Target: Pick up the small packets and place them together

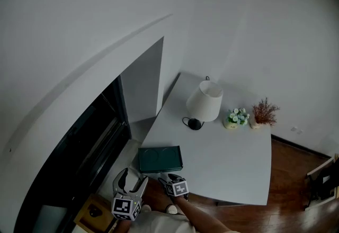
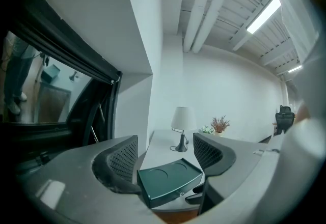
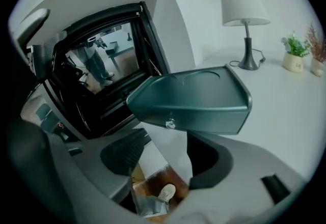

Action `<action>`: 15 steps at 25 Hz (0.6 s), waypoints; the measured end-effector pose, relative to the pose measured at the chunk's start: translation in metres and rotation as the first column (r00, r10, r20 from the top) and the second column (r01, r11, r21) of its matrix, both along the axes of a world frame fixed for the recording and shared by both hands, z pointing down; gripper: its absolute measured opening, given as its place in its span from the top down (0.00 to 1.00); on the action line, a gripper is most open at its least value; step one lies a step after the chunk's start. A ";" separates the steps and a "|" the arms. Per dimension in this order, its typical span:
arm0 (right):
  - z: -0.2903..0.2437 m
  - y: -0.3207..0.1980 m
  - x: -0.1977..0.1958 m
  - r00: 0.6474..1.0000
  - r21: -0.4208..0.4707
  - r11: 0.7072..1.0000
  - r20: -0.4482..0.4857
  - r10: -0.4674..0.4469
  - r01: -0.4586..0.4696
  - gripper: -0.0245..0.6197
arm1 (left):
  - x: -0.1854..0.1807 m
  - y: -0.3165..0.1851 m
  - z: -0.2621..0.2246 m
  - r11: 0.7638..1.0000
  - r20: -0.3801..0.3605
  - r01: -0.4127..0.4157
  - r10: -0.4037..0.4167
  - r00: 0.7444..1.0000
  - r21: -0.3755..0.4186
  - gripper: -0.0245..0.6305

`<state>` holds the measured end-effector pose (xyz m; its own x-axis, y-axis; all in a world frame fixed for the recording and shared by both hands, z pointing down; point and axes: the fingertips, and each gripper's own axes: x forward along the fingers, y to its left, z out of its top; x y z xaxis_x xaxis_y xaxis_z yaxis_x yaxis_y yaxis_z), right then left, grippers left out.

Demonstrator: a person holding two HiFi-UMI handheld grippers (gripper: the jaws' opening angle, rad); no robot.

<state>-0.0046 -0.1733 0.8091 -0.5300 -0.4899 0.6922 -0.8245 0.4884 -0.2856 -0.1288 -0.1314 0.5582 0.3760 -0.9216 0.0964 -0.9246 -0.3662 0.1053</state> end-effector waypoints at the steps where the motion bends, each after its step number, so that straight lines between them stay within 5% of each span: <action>1: 0.004 -0.003 -0.001 1.000 -0.010 1.000 -0.003 0.003 -0.003 0.56 | 0.001 0.001 0.000 1.000 0.002 0.002 -0.002 1.000 -0.001 0.47; 5: 0.018 -0.011 -0.005 0.999 -0.077 0.997 0.010 0.030 -0.030 0.57 | 0.000 0.004 0.003 1.000 0.002 0.021 -0.021 1.000 -0.011 0.47; 7: 0.021 -0.013 -0.008 0.999 -0.108 0.994 0.029 0.037 -0.034 0.71 | -0.001 0.004 0.004 0.999 0.006 0.032 -0.032 0.999 -0.017 0.47; 15: 0.034 -0.024 -0.007 0.987 -0.194 0.975 0.101 0.128 -0.107 0.72 | -0.008 0.010 0.008 0.997 -0.005 0.073 -0.073 0.997 -0.033 0.47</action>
